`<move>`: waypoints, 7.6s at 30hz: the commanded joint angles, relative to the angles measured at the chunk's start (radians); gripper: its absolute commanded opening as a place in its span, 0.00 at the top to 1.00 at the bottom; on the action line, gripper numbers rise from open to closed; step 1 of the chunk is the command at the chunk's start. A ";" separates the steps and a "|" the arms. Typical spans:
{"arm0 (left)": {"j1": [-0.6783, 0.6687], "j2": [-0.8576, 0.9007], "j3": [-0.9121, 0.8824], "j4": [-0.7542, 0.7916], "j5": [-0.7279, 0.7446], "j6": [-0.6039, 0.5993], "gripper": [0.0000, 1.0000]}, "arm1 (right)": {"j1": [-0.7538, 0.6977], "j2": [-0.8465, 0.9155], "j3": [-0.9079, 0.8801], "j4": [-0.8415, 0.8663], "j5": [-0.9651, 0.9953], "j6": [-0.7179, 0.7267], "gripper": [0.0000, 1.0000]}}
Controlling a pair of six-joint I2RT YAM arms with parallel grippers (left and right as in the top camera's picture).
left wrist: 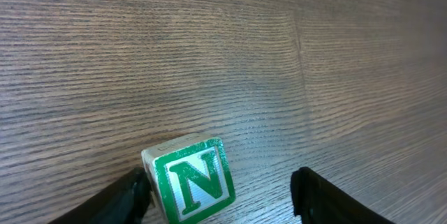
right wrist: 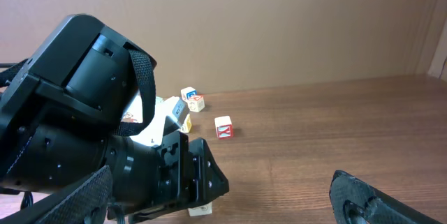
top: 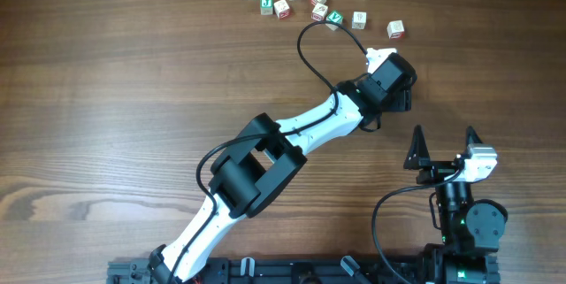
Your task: Form a tower
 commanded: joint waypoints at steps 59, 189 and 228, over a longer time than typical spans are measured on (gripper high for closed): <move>0.426 0.204 0.212 0.167 0.027 0.645 0.20 | -0.005 -0.006 -0.001 0.005 0.010 -0.018 0.00; 0.206 -0.021 0.213 -0.267 -0.002 0.335 0.36 | -0.005 -0.006 -0.001 0.005 0.010 -0.018 0.01; 0.533 -0.870 0.197 -1.251 -0.230 0.476 0.00 | -0.005 0.019 0.024 0.012 -0.272 0.862 0.00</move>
